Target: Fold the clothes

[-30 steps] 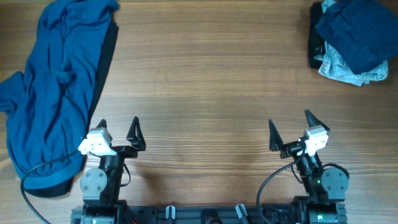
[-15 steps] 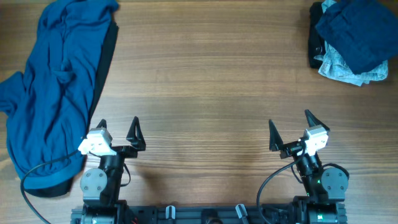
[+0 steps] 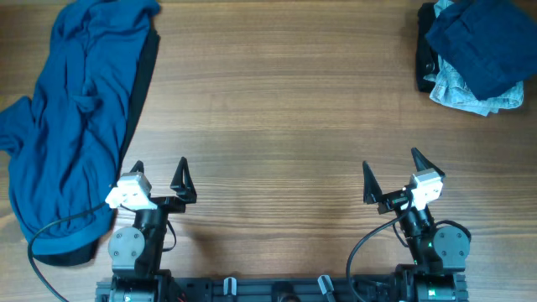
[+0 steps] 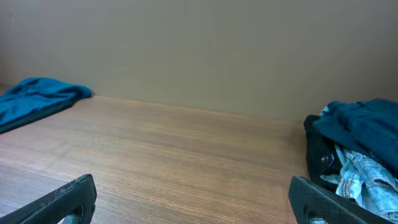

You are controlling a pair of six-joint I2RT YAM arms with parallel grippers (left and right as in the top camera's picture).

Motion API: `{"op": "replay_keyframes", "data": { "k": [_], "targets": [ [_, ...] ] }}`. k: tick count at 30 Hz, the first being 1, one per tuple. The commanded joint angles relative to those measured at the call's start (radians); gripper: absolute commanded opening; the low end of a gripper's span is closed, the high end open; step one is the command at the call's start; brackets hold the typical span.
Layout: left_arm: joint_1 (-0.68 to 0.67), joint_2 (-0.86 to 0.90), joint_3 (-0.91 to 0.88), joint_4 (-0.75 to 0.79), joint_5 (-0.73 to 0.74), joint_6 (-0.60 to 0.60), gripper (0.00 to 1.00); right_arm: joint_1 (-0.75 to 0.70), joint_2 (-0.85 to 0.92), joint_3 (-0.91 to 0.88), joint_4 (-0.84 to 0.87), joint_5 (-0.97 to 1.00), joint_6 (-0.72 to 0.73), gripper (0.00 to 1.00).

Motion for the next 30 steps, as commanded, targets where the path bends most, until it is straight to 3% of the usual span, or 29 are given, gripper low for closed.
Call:
{"op": "replay_keyframes", "data": {
  "k": [1,4,7,14,18,21,23,30],
  "targets": [
    [0.006,0.004,-0.004,-0.005,0.016,0.024,1.00,0.005,-0.006,-0.002,0.001,0.017,-0.013,1.00],
    [0.006,0.004,-0.004,-0.004,0.016,0.024,1.00,0.005,-0.006,-0.002,0.000,0.030,-0.037,1.00],
    [0.006,0.004,-0.004,-0.004,0.016,0.024,1.00,0.005,-0.006,-0.002,-0.002,0.069,-0.185,1.00],
    [0.006,0.004,-0.004,-0.004,0.015,0.024,1.00,0.005,-0.006,-0.002,0.001,0.063,-0.182,1.00],
    [0.006,0.004,-0.004,-0.005,0.015,0.024,1.00,0.005,-0.006,-0.002,0.117,-0.201,-0.174,1.00],
    [0.006,0.004,-0.004,-0.004,0.016,0.024,1.00,0.005,-0.006,-0.002,0.325,-0.399,-0.172,1.00],
    [0.006,0.004,-0.004,-0.005,0.015,0.024,1.00,0.005,-0.003,0.010,0.396,-0.387,-0.114,1.00],
    [0.006,0.004,-0.004,-0.005,0.015,0.024,1.00,0.005,0.138,0.092,0.370,-0.179,-0.115,1.00]
  ]
}}
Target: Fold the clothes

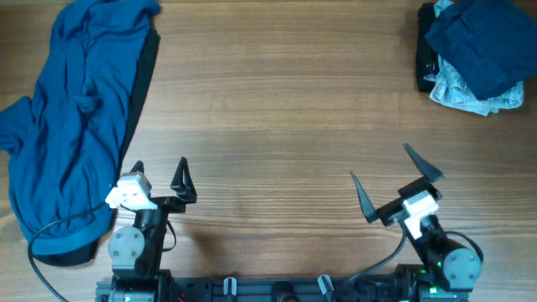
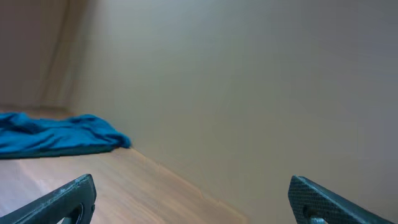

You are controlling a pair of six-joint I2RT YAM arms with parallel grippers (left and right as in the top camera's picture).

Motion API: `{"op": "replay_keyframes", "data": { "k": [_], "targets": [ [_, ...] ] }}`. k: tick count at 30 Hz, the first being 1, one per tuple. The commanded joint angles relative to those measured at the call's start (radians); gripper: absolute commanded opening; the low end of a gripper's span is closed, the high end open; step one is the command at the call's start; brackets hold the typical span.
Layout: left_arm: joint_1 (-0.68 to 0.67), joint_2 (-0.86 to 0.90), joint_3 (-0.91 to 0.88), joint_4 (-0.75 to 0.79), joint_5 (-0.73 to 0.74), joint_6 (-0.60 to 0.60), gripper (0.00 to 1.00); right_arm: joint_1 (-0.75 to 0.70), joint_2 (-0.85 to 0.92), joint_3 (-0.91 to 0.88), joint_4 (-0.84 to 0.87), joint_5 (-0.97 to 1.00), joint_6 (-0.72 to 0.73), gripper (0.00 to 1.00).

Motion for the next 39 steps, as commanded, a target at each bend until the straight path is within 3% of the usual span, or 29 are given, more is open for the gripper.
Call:
{"op": "replay_keyframes", "data": {
  "k": [1,7,13,21,28,32,39],
  "targets": [
    [0.006,0.003,-0.004,-0.004,0.016,0.024,1.00,0.004,0.145,0.111,-0.032,0.105,0.013,1.00],
    [0.006,0.003,-0.004,-0.004,0.015,0.024,1.00,0.004,0.576,0.349,-0.076,0.069,0.015,1.00],
    [0.006,0.003,-0.004,-0.004,0.015,0.024,1.00,0.004,0.806,0.524,-0.121,-0.037,0.049,1.00],
    [0.006,0.003,-0.004,-0.004,0.016,0.024,1.00,0.002,0.849,0.630,-0.209,-0.070,0.030,1.00],
    [0.006,0.003,-0.004,-0.004,0.015,0.024,1.00,0.001,0.893,0.844,-0.491,-0.076,-0.023,1.00],
    [0.006,0.003,-0.004,-0.004,0.015,0.024,1.00,0.001,0.894,0.843,-0.496,-0.103,-0.019,1.00],
    [0.006,0.003,-0.004,0.013,0.024,-0.021,1.00,0.001,0.900,0.844,-0.535,-0.099,0.132,1.00]
  ]
}}
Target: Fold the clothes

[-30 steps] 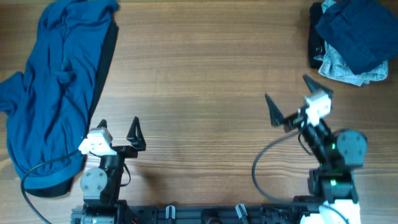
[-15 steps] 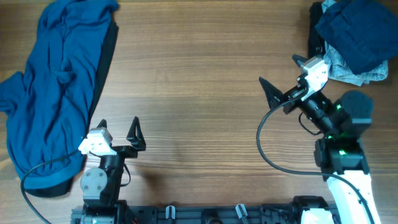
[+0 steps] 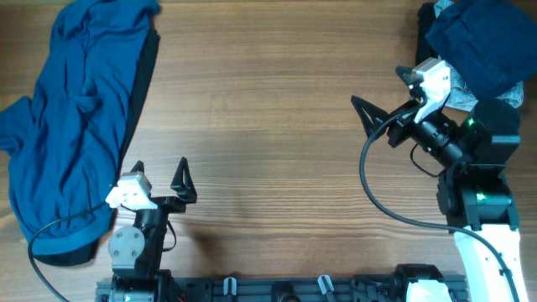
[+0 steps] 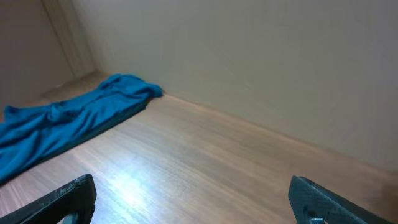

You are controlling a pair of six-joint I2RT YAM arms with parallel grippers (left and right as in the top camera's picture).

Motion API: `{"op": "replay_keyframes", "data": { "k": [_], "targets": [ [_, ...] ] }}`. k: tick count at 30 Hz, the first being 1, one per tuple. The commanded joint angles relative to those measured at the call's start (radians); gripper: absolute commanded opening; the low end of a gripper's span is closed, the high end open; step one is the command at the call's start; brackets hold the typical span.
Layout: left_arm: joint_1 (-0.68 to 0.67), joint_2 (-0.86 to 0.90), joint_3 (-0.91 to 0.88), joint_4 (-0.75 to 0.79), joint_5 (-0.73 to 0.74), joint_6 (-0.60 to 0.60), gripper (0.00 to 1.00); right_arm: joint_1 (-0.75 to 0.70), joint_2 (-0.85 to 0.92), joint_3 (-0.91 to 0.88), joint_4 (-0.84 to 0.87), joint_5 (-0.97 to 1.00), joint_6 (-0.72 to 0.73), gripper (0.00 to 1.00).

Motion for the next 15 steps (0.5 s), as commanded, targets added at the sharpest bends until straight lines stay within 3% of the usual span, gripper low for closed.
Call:
{"op": "replay_keyframes", "data": {
  "k": [1,4,5,9,12,15],
  "targets": [
    [0.006,-0.002,-0.004,0.027,0.051,-0.069,1.00,0.001,0.018,0.022,0.014,-0.022,0.095,1.00],
    [0.006,-0.002,0.011,0.212,0.225,-0.097,1.00,0.001,0.051,0.023,0.016,-0.010,0.162,0.99],
    [0.007,0.015,0.081,0.183,0.216,-0.097,1.00,0.001,0.074,0.023,0.014,0.009,0.192,1.00],
    [0.008,0.251,0.407,-0.135,0.135,-0.080,1.00,0.001,0.113,0.070,-0.023,0.079,0.234,1.00],
    [0.007,0.574,0.772,-0.475,0.129,0.072,1.00,0.001,0.161,0.253,-0.244,0.209,0.188,1.00],
    [0.007,0.753,0.858,-0.584,0.138,0.073,1.00,0.001,0.201,0.375,-0.351,0.199,0.122,1.00]
  ]
}}
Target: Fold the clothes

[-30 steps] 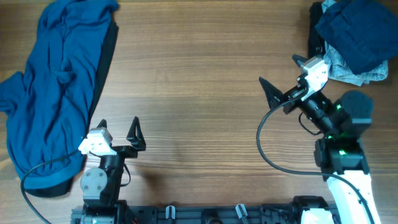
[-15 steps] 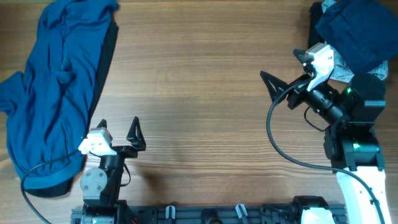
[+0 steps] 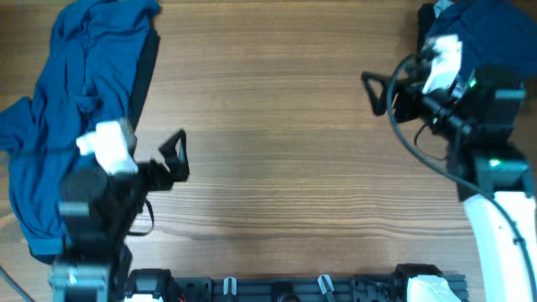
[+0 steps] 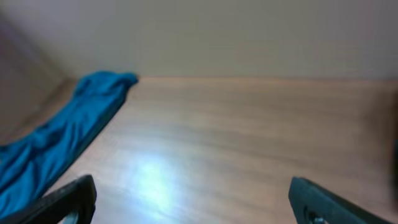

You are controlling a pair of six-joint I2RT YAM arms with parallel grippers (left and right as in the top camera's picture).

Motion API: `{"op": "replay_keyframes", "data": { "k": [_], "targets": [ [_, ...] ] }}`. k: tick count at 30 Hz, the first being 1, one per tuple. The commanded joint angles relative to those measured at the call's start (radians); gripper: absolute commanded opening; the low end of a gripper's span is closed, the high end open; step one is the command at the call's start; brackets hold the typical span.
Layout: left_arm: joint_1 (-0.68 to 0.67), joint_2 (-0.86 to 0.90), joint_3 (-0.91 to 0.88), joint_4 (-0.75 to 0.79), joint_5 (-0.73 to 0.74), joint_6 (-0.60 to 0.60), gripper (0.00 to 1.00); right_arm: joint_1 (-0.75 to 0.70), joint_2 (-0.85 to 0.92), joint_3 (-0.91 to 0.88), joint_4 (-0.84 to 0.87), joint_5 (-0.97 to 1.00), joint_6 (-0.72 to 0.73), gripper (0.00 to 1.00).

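A large blue garment (image 3: 75, 109) lies spread and rumpled along the table's left side, with a dark one (image 3: 148, 67) showing under its right edge. In the right wrist view it is a blue strip (image 4: 62, 130) far off to the left. A pile of clothes (image 3: 491, 29), dark blue over pale denim, sits at the back right corner. My left gripper (image 3: 155, 164) stands open at the blue garment's right edge and holds nothing. My right gripper (image 3: 390, 82) is open and empty just left of the pile, with bare wood between its fingers (image 4: 65, 200).
The wooden table (image 3: 277, 126) runs between the two heaps of clothes. A plain wall stands behind the table's far edge (image 4: 249, 77). The arms' bases and cables sit along the front edge (image 3: 277, 289).
My left arm has left its place at the front edge and now stands further back, against the blue garment. My right gripper is a little further back beside the pile. Both are still open.
Both grippers first stood open at the front edge. Then the right arm had swung round there, while the left stayed put. Later the right gripper was far back by the clothes pile. Now the left arm is out too, beside the blue garment.
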Motion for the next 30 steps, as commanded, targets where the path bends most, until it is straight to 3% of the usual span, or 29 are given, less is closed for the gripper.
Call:
{"op": "replay_keyframes", "data": {
  "k": [1,5,8,12,16,23,25,30],
  "targets": [
    [0.007,0.179,0.060,-0.066,-0.003,0.061,1.00,0.002,0.029,0.109,-0.029,0.024,-0.065,1.00],
    [0.127,0.298,0.076,-0.137,-0.242,-0.358,1.00,-0.047,0.047,0.109,-0.056,0.174,0.010,1.00],
    [0.346,0.294,0.076,-0.263,-0.234,-0.486,1.00,-0.171,0.056,0.109,-0.092,0.056,0.074,1.00],
    [0.636,0.296,0.076,-0.435,-0.153,-0.497,1.00,-0.207,0.056,0.109,-0.099,-0.029,0.072,1.00],
    [0.861,0.356,0.074,-0.468,-0.158,-0.487,1.00,-0.207,0.056,0.109,-0.155,-0.029,0.072,1.00],
    [0.967,0.591,0.072,-0.450,-0.127,-0.408,0.98,-0.207,0.056,0.109,-0.194,-0.029,0.072,1.00],
    [0.978,0.669,0.072,-0.413,-0.060,-0.407,0.98,-0.207,0.056,0.109,-0.195,-0.029,0.072,1.00],
    [0.978,0.762,0.053,-0.307,-0.055,-0.409,0.95,-0.207,0.056,0.109,-0.200,-0.026,0.072,1.00]
  ]
}}
